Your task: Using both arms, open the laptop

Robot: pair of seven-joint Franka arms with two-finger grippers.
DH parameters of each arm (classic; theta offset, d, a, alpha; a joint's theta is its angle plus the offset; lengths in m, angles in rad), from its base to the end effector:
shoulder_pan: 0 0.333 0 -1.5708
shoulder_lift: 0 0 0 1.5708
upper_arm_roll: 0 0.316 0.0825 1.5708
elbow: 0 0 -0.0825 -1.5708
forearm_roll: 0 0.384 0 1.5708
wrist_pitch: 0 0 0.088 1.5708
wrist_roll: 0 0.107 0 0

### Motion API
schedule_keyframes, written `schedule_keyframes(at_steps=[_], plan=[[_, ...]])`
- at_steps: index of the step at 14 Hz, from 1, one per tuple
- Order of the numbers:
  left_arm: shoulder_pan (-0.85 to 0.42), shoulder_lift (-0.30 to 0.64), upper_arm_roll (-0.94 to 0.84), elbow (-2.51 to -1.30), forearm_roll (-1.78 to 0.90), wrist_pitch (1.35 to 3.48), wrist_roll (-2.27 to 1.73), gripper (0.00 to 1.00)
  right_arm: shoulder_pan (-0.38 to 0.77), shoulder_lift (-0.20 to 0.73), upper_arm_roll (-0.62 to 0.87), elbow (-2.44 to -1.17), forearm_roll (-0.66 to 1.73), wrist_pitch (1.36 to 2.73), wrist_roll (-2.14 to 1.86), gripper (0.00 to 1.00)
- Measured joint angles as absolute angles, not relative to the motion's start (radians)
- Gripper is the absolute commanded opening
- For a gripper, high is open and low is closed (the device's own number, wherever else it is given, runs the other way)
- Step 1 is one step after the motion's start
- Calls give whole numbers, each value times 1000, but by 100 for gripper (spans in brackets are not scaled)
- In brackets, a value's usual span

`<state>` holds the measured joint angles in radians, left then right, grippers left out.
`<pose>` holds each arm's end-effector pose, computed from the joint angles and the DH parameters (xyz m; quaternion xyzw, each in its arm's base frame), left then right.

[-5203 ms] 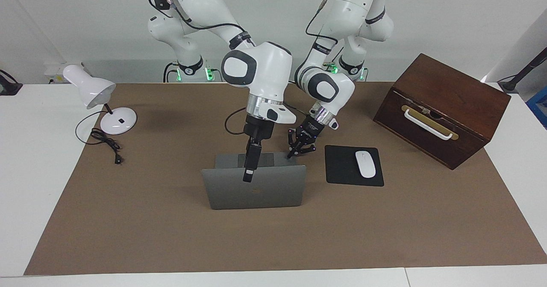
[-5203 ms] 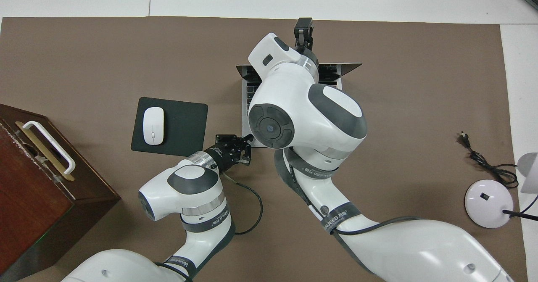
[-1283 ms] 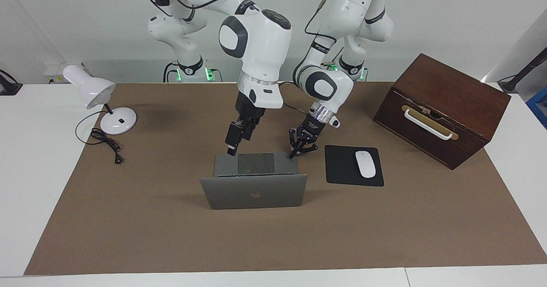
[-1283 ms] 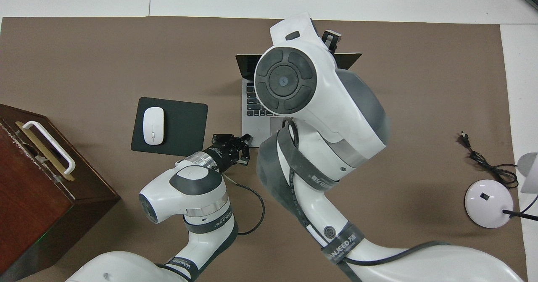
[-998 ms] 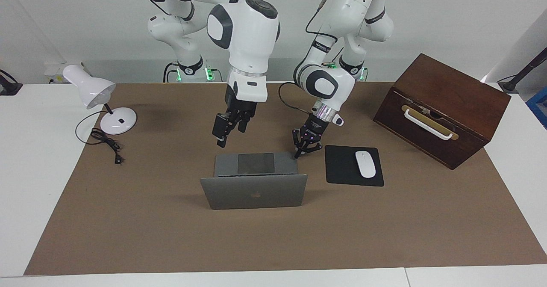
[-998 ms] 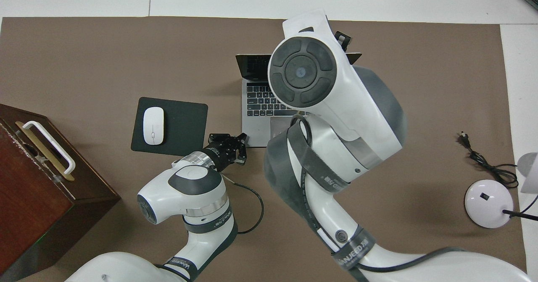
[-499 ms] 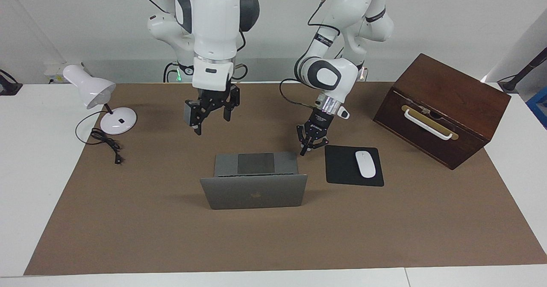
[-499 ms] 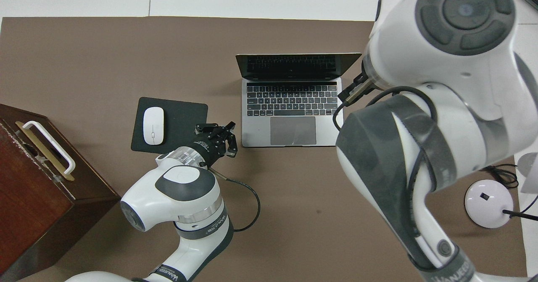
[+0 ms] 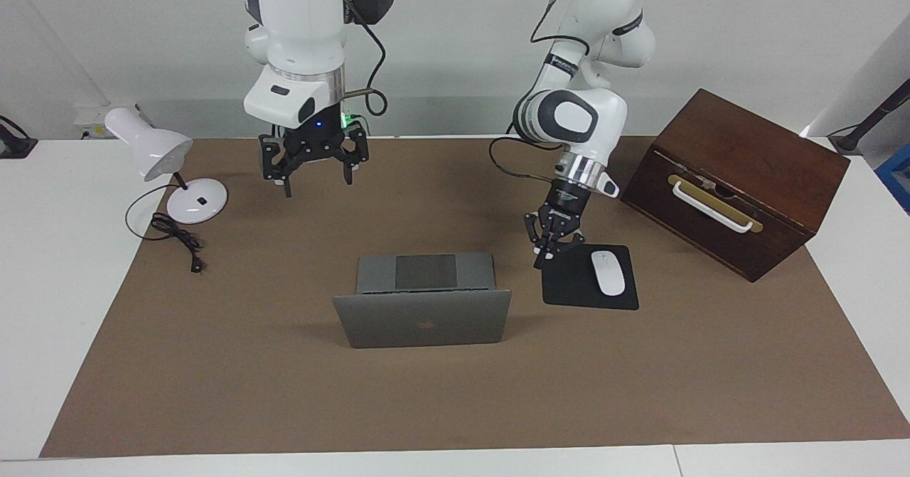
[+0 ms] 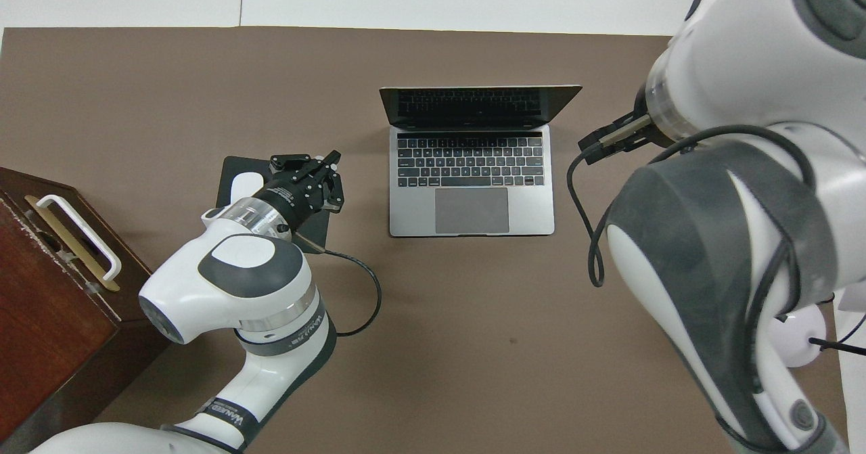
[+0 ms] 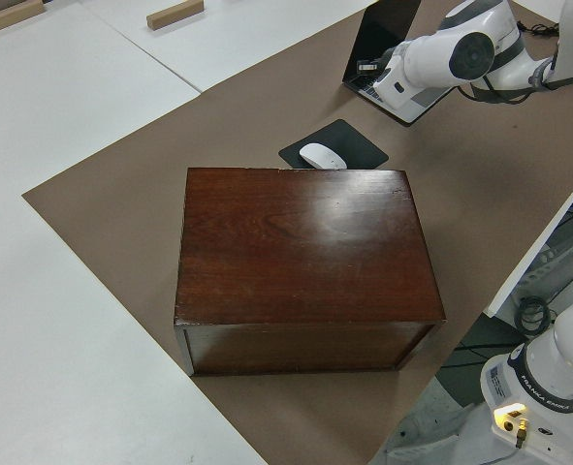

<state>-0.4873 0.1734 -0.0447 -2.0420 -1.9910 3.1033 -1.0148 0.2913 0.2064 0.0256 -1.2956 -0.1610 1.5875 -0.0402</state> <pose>0.5216 -0.2174 0.3711 0.2974 0.8398 -0.1078 0.4411 0.5946 0.1752 0.6363 0.9807 0.1745 0.0529 0.0712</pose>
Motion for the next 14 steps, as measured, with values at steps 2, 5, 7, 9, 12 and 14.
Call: schedule_keyframes(at_steps=[2, 5, 7, 9, 12, 14], plan=[[-443, 174, -44, -2019, -1924, 3066, -1014, 0, 251, 193, 25, -1296, -131, 1568, -33, 100], [-388, 176, -43, -1999, -1784, 2996, -1013, 0, 187, 174, 25, -1296, -96, 1550, -28, 100], [-346, 182, -43, -1978, -1672, 2955, -1013, 0, 154, 167, 25, -1296, -84, 1535, -19, 100], [-297, 188, -42, -1960, -1538, 2901, -1013, 0, 127, 164, 25, -1296, -83, 1525, -2, 100], [-197, 190, -40, -1927, -1329, 2761, -1012, 0, 84, 162, 27, -1296, -82, 1497, 10, 100], [-122, 193, -37, -1891, -1167, 2638, -1014, 0, 46, 159, 29, -1296, -77, 1488, 12, 100]])
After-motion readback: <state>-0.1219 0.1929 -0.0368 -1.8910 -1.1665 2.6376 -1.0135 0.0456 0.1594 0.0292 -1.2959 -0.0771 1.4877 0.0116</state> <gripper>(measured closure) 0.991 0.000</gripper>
